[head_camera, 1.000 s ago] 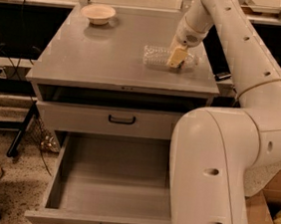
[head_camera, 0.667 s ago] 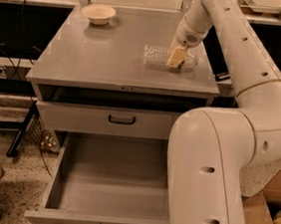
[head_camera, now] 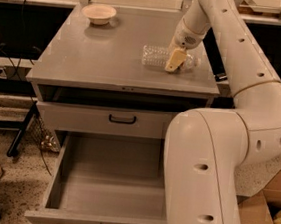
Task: Pick water bottle from middle drawer and place on counter
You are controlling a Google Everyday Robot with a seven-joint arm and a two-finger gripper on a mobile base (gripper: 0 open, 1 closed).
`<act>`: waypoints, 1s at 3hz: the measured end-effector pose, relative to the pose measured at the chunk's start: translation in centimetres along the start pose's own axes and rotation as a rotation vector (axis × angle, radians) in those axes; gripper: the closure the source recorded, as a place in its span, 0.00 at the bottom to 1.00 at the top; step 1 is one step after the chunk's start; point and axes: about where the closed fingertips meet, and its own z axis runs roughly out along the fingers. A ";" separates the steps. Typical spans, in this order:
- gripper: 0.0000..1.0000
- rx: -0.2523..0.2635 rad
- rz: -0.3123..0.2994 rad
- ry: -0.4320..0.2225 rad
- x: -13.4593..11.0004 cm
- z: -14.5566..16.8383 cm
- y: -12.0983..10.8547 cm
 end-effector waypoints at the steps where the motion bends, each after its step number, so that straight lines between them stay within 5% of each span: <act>1: 0.00 -0.031 -0.007 -0.023 -0.2 0.7 0.4; 3: 0.00 -0.032 -0.019 -0.058 -0.9 0.5 0.3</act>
Offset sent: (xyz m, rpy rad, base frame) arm 0.0293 -0.0065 0.0236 0.0401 0.0849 0.0672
